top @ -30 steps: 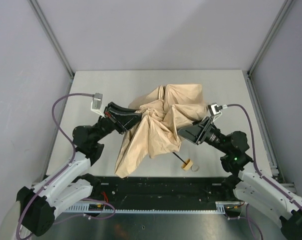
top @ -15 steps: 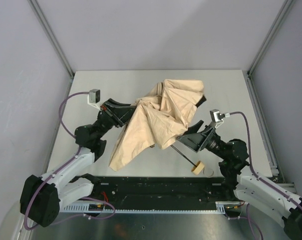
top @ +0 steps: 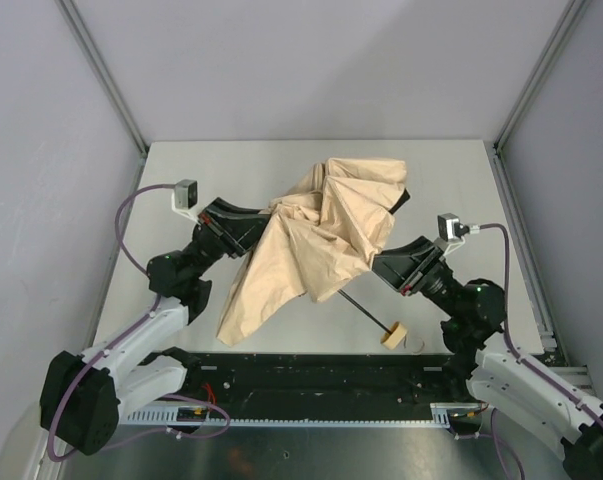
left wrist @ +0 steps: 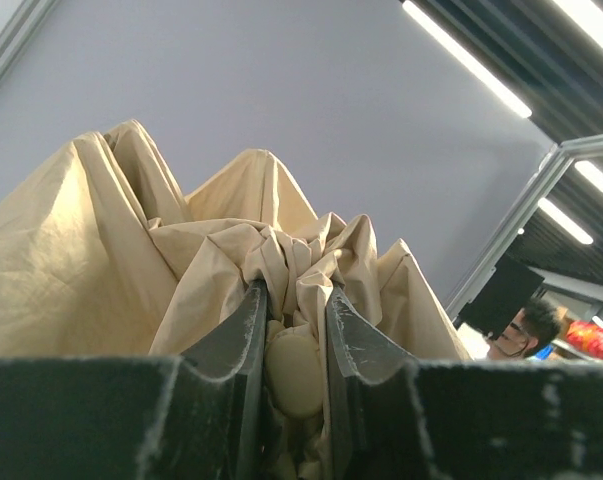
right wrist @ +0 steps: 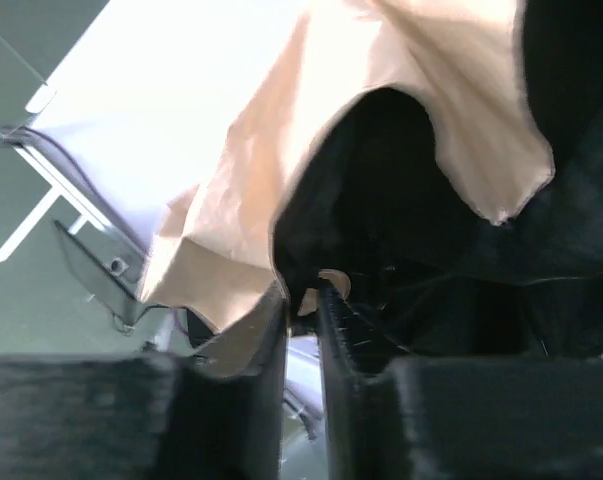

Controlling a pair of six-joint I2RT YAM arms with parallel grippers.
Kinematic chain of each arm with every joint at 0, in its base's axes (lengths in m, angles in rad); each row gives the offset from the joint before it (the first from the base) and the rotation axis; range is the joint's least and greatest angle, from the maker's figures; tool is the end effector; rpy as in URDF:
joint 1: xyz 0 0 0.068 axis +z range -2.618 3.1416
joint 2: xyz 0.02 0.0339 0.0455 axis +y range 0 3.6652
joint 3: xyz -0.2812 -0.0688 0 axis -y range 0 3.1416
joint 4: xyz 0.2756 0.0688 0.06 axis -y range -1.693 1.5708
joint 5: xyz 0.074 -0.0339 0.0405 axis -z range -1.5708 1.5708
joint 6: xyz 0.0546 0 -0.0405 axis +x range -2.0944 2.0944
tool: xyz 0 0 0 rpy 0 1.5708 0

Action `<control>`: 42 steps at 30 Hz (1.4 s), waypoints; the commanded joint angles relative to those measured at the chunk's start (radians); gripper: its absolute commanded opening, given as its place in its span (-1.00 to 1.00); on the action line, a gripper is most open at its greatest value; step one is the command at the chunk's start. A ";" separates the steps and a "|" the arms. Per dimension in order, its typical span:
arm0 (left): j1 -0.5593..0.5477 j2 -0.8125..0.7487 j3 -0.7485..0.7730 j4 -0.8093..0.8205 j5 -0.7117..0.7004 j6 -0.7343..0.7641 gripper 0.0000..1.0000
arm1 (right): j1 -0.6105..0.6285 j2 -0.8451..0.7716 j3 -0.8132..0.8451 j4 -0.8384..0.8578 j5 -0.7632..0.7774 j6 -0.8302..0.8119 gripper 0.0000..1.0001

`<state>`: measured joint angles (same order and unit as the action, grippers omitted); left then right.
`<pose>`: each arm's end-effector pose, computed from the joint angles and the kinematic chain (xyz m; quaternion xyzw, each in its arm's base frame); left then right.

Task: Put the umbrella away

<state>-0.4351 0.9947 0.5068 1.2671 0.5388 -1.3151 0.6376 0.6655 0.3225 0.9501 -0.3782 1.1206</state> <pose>0.1917 -0.1200 0.3581 0.0639 0.4408 -0.7485 0.4913 0.1334 0.1239 0.3221 -0.0529 0.4818 0.7259 0.4881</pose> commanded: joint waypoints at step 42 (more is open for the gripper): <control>0.060 0.190 0.123 0.068 -0.061 0.439 -1.00 | 0.585 0.264 0.501 -0.883 0.158 -0.474 0.55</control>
<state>-0.4187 1.1980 0.6140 1.2175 0.4412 -0.8921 1.2068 1.0420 0.7803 0.3363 -0.3153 0.7387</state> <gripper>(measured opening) 0.244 0.691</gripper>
